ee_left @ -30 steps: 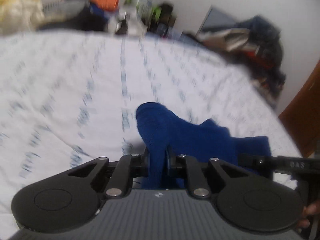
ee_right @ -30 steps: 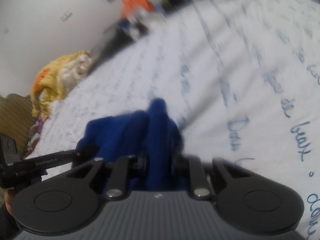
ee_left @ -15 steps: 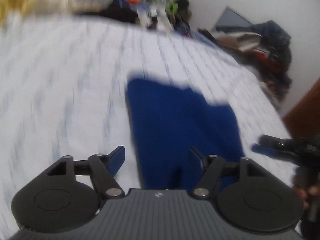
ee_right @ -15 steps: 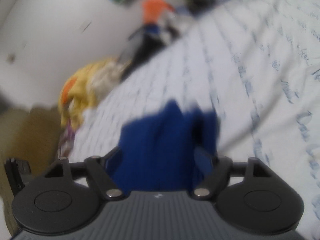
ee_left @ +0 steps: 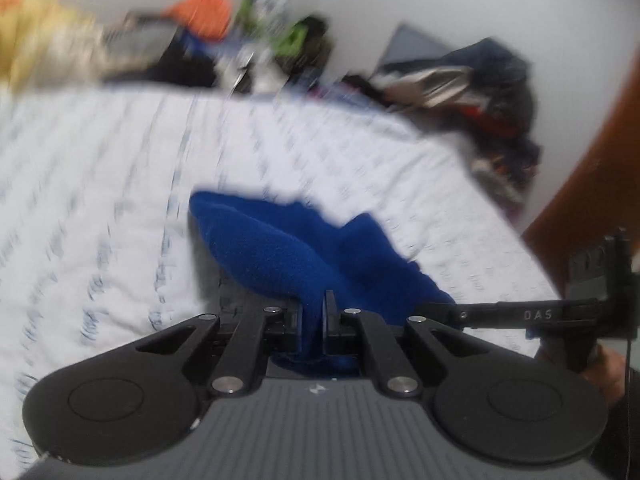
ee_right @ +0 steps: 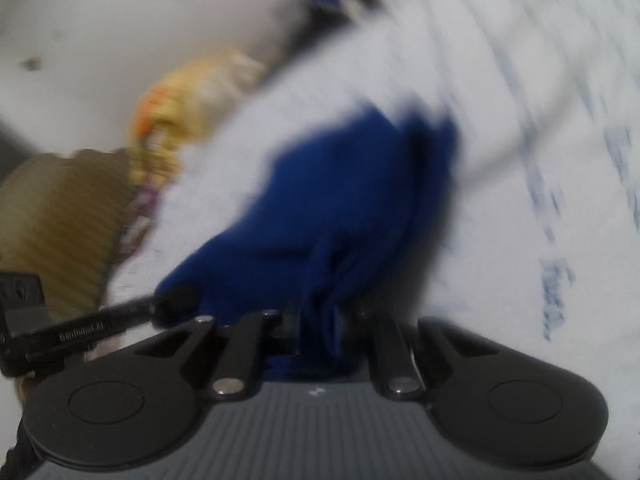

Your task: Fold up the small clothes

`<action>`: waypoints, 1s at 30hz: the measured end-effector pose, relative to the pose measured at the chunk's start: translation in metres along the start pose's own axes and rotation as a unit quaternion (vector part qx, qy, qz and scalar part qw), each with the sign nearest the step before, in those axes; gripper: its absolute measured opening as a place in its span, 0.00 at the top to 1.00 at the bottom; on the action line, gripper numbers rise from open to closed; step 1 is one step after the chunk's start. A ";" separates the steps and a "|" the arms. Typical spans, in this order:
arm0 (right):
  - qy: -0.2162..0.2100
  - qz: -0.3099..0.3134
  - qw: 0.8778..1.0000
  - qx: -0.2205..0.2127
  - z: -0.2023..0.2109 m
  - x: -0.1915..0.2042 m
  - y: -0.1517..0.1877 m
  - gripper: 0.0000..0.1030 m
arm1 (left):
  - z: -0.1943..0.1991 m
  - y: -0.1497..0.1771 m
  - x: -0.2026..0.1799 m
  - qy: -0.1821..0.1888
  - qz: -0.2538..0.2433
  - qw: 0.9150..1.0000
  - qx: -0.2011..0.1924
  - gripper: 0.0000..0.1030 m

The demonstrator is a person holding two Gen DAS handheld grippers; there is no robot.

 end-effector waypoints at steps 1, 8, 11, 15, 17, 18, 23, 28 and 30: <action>-0.014 0.015 1.000 -0.011 0.017 0.010 0.001 0.87 | 0.014 0.007 -0.006 0.009 -0.013 1.000 -0.004 0.92; -0.022 0.032 0.999 0.025 0.043 -0.006 0.061 0.24 | 0.009 0.070 0.035 -0.041 -0.039 0.998 0.019 0.17; -0.012 -0.065 0.997 -0.035 0.032 -0.040 0.024 0.23 | -0.027 0.048 0.059 -0.067 -0.005 0.997 0.024 0.19; 0.011 -0.108 0.994 -0.024 -0.015 -0.056 -0.016 0.25 | -0.090 0.019 0.091 -0.100 0.050 0.992 0.056 0.38; 0.036 -0.084 0.996 -0.002 -0.041 -0.055 -0.025 0.59 | -0.110 0.010 0.094 -0.095 0.056 0.992 0.066 0.76; 0.051 -0.059 0.997 0.010 -0.052 -0.051 -0.023 0.93 | -0.113 0.005 0.088 -0.101 0.035 0.992 0.061 0.80; 0.117 0.088 0.988 -0.038 -0.042 -0.034 -0.022 0.92 | -0.105 0.018 0.047 -0.166 -0.161 0.973 0.022 0.71; 0.086 0.007 0.995 -0.046 -0.026 -0.065 -0.009 0.77 | -0.062 0.037 0.033 -0.187 -0.181 0.965 -0.042 0.28; 0.060 -0.024 0.995 -0.082 -0.009 -0.061 -0.017 0.77 | -0.039 0.045 0.017 -0.145 -0.174 0.972 -0.067 0.20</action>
Point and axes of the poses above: each gripper's, at about its wrist camera, not at the fingertips, and z roughly against the way its jaws point, x to its left, y to its underside, the point moved 7 cm from there along -z, roughly the way its jaws point, and after that the axes turned 7 degrees about y, right-handed, at the moved point
